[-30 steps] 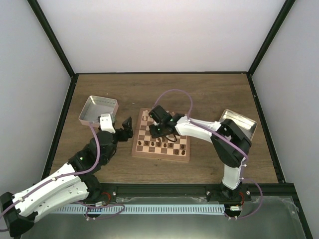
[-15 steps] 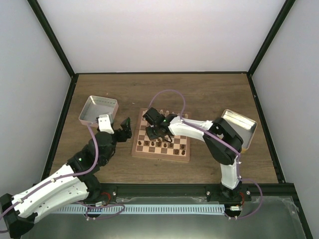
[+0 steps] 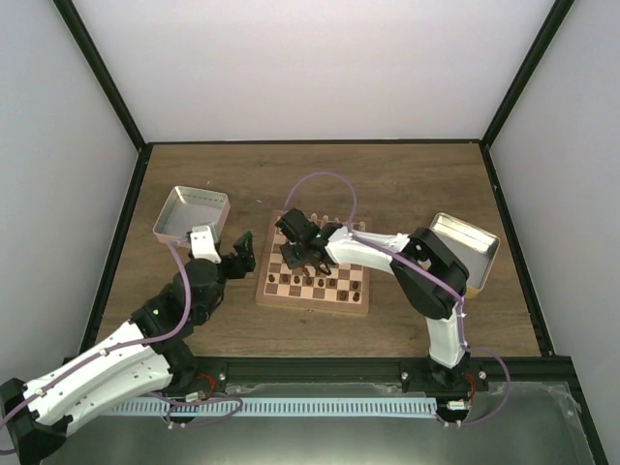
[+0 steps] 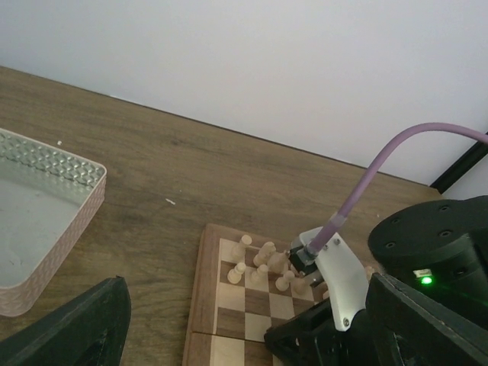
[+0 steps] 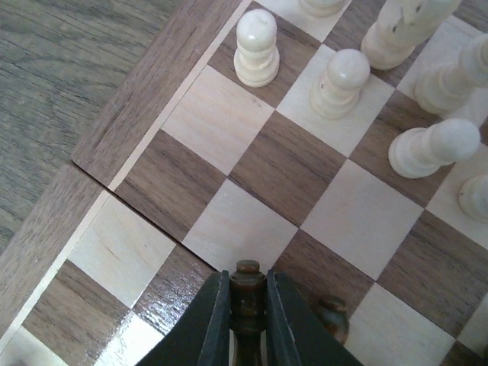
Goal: Set up the chess pieces on the board
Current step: Pick up the chess piece from the chessboard.
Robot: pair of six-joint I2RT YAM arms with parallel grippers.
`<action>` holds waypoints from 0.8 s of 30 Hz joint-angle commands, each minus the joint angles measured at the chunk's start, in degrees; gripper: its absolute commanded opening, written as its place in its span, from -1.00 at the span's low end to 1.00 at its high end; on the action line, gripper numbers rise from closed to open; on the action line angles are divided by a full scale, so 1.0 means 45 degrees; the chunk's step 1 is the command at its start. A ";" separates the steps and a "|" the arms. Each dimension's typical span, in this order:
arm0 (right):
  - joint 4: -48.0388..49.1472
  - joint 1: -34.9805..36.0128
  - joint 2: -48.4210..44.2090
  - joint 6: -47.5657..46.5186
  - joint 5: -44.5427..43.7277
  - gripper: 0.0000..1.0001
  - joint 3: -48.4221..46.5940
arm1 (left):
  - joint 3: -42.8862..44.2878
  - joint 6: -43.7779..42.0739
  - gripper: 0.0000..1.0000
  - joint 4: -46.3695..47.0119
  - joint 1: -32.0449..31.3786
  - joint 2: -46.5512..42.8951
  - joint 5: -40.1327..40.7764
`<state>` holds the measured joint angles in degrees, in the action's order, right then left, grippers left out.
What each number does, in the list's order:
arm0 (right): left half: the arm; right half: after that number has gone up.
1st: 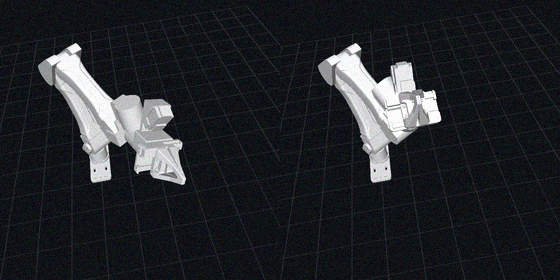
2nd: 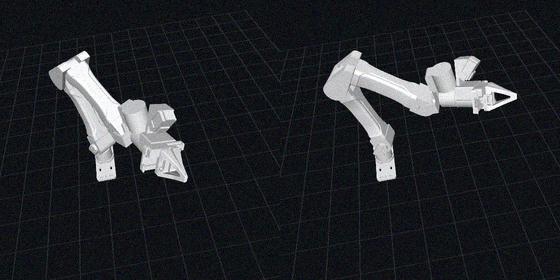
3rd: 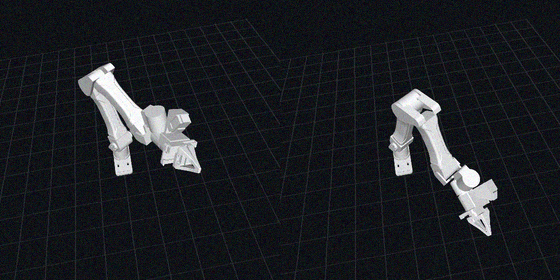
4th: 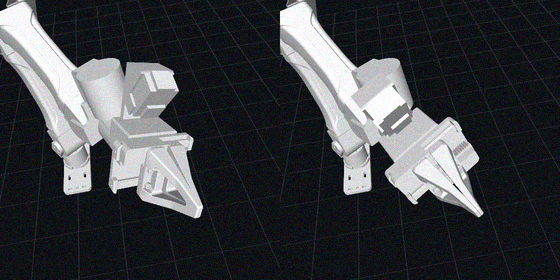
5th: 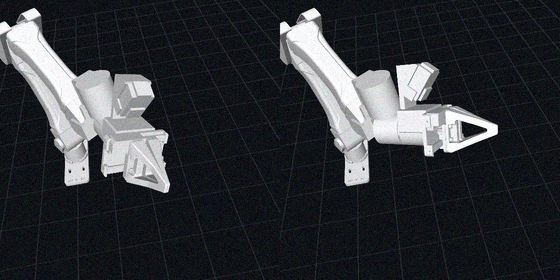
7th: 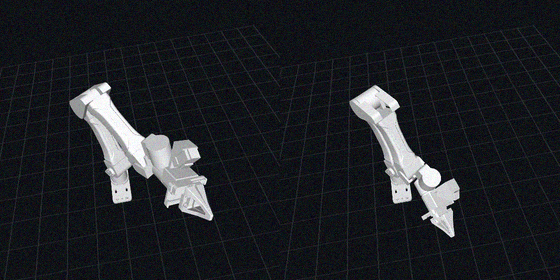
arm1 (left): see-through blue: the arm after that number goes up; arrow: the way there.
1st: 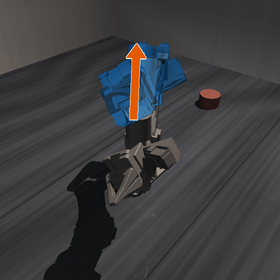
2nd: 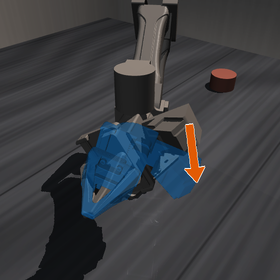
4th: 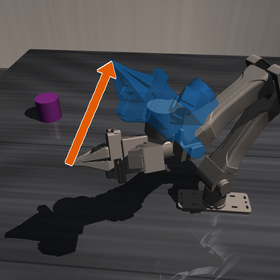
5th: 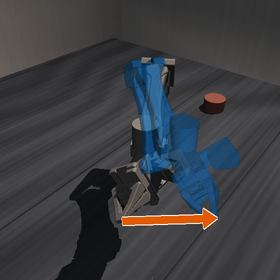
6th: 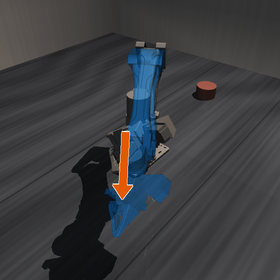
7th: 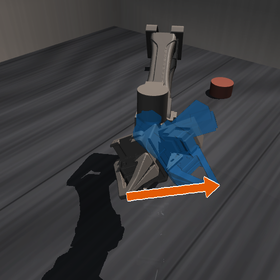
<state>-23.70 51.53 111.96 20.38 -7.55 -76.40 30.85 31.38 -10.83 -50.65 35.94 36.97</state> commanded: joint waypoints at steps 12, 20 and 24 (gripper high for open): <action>0.4399 0.0045 -0.2844 0.0549 0.0012 -0.88 0.2524 | -0.1353 0.1816 0.60 0.1839 0.0148 0.1228 -0.2610; 0.5926 -0.0262 -0.4105 0.2193 0.1169 -0.87 0.3559 | -0.1795 0.2579 0.50 0.3186 0.0636 0.2471 -0.4613; 0.6034 -0.0419 -0.4283 0.2743 0.1804 -0.86 0.3527 | -0.1995 0.2603 0.48 0.3895 0.0903 0.2926 -0.5505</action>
<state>-0.14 50.41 94.39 28.64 -2.74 -60.53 23.00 41.85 0.93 -47.75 47.79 18.15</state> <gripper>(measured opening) 0.126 0.744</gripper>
